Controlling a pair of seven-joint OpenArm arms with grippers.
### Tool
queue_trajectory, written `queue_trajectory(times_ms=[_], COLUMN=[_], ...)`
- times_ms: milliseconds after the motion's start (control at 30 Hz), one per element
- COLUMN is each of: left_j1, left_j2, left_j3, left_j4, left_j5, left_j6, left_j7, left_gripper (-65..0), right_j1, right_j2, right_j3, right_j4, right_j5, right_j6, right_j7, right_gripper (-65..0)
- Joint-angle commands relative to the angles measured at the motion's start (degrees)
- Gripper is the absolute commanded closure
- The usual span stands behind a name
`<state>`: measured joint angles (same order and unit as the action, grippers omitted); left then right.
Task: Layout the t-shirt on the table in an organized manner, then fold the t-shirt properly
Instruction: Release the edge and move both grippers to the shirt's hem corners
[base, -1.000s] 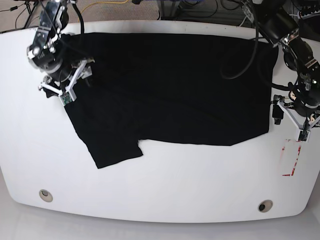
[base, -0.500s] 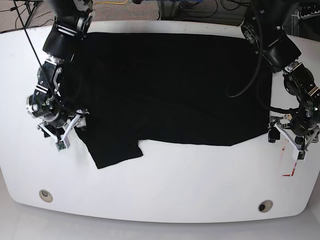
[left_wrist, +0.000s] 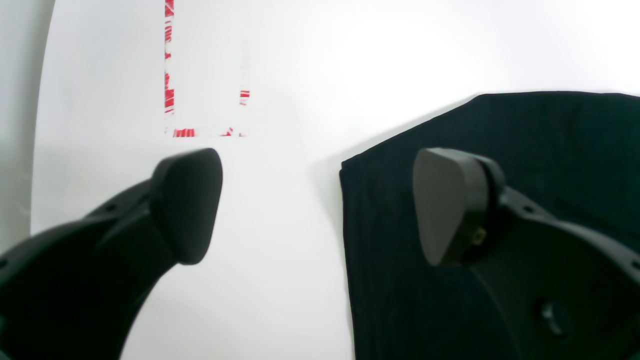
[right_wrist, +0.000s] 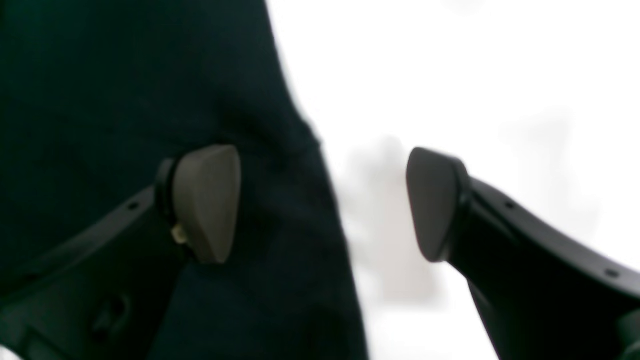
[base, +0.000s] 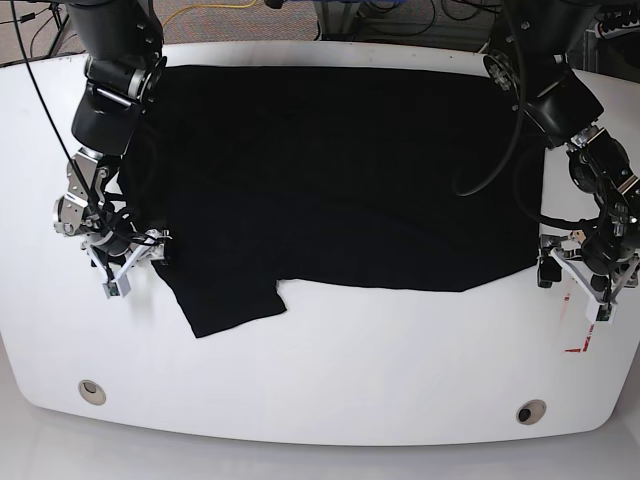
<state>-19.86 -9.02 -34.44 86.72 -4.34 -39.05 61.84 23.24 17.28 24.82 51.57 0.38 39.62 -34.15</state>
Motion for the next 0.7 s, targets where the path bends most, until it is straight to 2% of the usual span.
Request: queue_trajectory(times_ms=[0,300,367,433,533,567,667], left_j1=[-0.67,0.21,0.21,0.12,0.03,0.03,-0.14], left_j2=[-0.79,-1.23,-1.23,-1.23,-1.23,-1.31,-1.31], left_j3=[0.02,-0.07,-0.07,0.02,0.02,0.02,0.11], left_j4=[0.97,0.62,0.1,-1.13,-3.68,-5.27,-8.7], left_j5=[-0.63,-0.63,-0.54,-0.54,-0.54,-0.45,-0.45], left_j6=[0.06,0.06,0.06,0.06,0.06,0.15,1.11], left_j7=[-0.97,-0.97,-0.97,-1.49,-3.43,-4.92,-7.65], left_gripper=[-57.2,-57.2,-57.2,-57.2,-57.2,-57.2,-57.2], right_j1=[1.24,0.8,0.8,0.8,0.8,0.8,0.8], right_j2=[-0.71,-3.43,-4.05,-4.22,-4.57,-4.57,-4.66], right_j3=[0.1,0.1,0.1,0.1,0.1,-0.07,-0.16], right_j4=[0.96,0.87,0.87,0.87,0.87,0.87,0.87], right_j5=[0.8,0.8,0.8,0.63,0.63,0.63,0.54], right_j6=[0.38,0.38,0.38,0.38,0.38,0.38,0.38], right_j7=[1.14,1.23,1.23,1.23,1.32,1.32,1.32], right_gripper=[-49.6,-49.1,-46.1,-39.5,-26.2,-18.5,-5.2])
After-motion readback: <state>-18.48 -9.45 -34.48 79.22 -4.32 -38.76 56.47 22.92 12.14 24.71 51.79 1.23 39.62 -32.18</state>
